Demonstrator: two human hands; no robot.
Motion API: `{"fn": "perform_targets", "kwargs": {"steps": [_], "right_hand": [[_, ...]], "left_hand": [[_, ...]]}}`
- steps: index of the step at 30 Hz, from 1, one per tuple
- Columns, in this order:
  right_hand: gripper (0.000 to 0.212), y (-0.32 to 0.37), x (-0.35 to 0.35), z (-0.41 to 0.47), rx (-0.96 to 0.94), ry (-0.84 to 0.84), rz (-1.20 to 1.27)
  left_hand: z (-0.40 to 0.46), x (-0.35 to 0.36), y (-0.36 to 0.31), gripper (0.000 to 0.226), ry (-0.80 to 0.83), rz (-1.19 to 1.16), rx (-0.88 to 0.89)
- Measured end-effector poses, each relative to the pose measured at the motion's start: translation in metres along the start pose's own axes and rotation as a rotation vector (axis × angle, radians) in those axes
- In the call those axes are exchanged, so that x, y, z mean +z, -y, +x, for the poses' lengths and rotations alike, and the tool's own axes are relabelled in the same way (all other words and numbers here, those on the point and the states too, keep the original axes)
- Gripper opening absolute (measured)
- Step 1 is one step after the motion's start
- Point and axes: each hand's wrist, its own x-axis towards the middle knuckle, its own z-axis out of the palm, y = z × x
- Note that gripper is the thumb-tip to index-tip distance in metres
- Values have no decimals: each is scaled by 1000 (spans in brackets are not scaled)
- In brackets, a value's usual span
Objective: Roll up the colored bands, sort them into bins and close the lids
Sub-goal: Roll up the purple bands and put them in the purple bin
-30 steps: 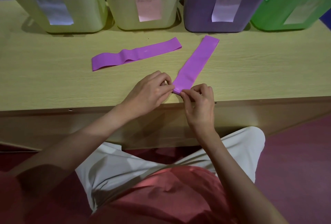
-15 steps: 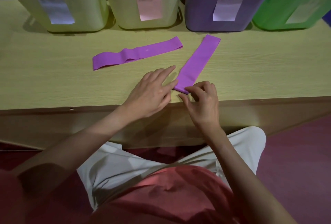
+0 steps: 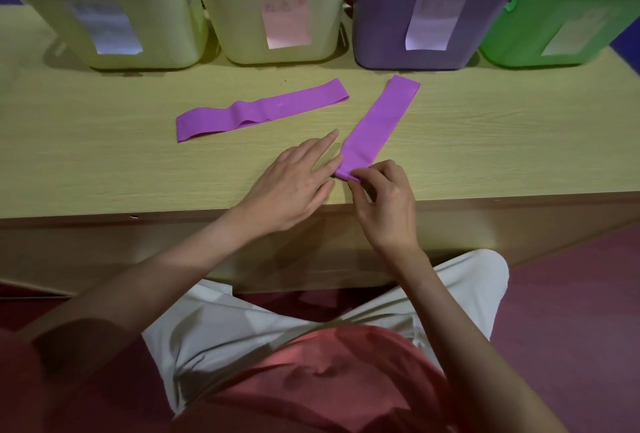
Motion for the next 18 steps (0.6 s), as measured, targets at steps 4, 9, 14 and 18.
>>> {"fn": "perform_targets", "kwargs": {"steps": [4,9,14,18], "right_hand": [[8,0,1,0,7,-40,-40],[6,-2,2,1,-36,-35,-25],[4,-8,-9,6,-59,43,42],[5,-16,-22,8,-98,118,114]], "left_hand": [[4,1,1,45,-3,-120,-43],[11,1,6,38,-46,-225,-26],[16,-2,6,28,-130,-286,12],[13,-2,2,29,-144,-402,22]]}}
